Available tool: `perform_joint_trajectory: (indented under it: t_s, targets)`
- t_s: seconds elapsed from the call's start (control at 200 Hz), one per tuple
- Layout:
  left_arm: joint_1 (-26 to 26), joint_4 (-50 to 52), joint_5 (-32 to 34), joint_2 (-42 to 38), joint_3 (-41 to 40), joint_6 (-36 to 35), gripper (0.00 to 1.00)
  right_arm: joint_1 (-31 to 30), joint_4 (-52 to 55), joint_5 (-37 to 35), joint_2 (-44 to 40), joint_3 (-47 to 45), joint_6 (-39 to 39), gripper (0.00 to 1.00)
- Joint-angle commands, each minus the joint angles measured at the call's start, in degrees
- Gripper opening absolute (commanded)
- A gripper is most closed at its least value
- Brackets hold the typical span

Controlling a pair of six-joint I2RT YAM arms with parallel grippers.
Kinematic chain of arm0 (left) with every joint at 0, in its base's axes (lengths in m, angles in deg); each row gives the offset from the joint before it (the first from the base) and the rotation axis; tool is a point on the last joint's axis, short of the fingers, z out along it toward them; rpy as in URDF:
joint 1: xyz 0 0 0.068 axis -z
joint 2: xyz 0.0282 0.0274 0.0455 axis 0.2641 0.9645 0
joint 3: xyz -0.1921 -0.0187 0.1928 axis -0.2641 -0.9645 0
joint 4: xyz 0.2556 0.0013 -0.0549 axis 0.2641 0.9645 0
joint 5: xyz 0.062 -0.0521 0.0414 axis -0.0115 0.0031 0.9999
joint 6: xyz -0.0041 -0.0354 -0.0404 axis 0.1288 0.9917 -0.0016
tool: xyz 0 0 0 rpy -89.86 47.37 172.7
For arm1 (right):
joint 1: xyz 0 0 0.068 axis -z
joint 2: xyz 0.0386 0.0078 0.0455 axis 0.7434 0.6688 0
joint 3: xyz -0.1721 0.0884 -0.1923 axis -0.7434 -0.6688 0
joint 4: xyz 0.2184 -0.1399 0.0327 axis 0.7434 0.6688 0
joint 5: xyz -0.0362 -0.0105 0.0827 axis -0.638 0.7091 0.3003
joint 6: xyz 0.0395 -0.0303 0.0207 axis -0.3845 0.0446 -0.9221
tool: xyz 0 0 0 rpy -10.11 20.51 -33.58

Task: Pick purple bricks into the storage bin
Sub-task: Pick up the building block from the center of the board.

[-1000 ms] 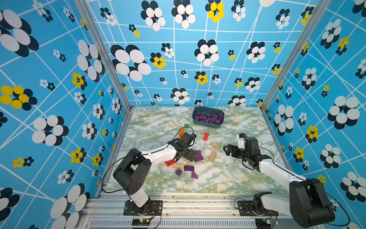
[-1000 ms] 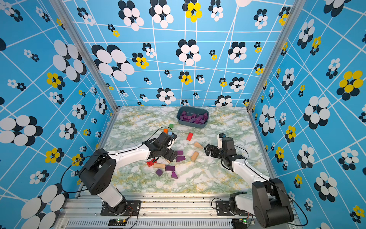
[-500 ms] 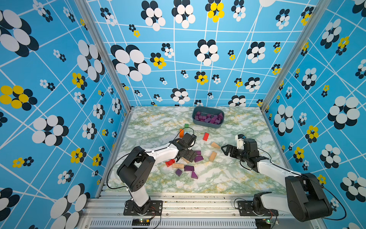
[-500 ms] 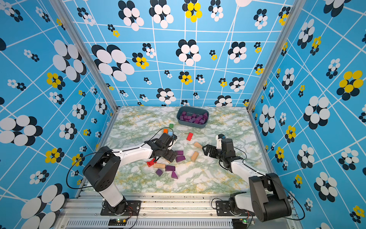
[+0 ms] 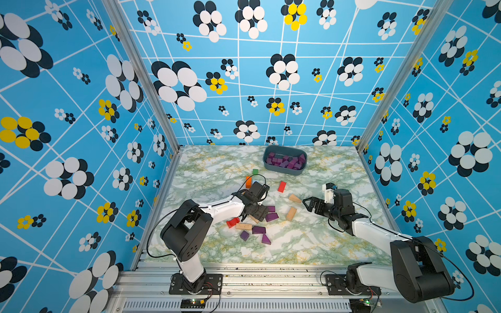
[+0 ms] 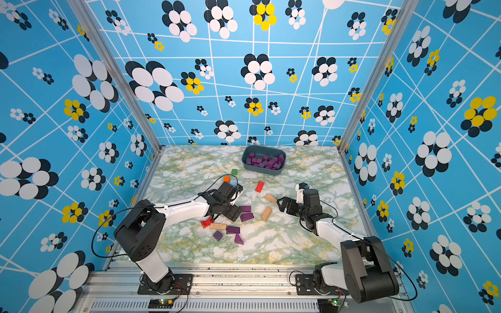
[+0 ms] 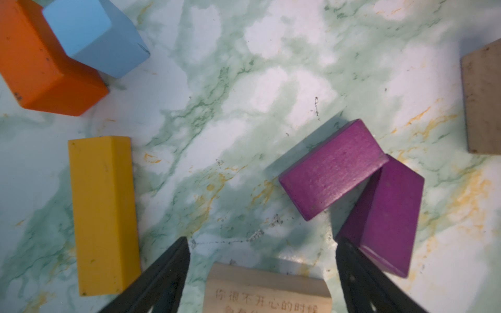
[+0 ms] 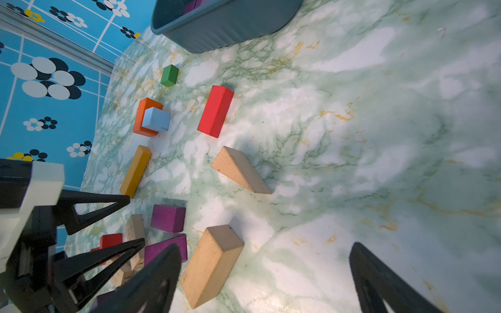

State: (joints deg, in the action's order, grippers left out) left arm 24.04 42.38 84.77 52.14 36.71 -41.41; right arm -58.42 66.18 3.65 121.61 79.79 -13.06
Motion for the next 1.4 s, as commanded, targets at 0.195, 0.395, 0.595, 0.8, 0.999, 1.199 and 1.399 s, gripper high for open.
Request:
perform_joint_trajectory:
  t_s: [0.195,0.395,0.595,0.8,0.999,1.199,1.399]
  targets:
    - [-1.3,-1.0,-2.3,2.8,0.7,-2.0,0.83,-0.3,-0.4,-1.0,0.6,-0.8,-1.2,0.99]
    - [-1.5,-1.1,-3.1,4.4,2.7,-3.1,0.80,-0.3,0.5,-1.1,0.3,-0.7,-1.4,0.99]
    - [-1.4,-1.3,-4.6,5.9,4.4,-4.6,0.80,-0.3,1.0,-1.1,0.6,-0.4,-1.6,0.99]
    - [-1.4,-0.2,-6.1,8.7,7.3,-5.5,0.76,-0.3,1.3,-1.4,1.0,-0.2,-1.6,0.99]
    - [-1.1,0.0,-7.4,10.5,9.3,-6.3,0.75,-0.3,1.4,-1.5,1.5,-0.1,-1.6,0.99]
    - [-0.9,0.4,-8.0,12.0,11.0,-7.6,0.74,-0.3,1.5,-1.3,2.9,0.5,-1.8,0.99]
    - [-0.8,0.9,-9.0,12.9,12.1,-7.8,0.54,-0.3,1.7,-1.5,2.8,0.4,-1.5,0.99]
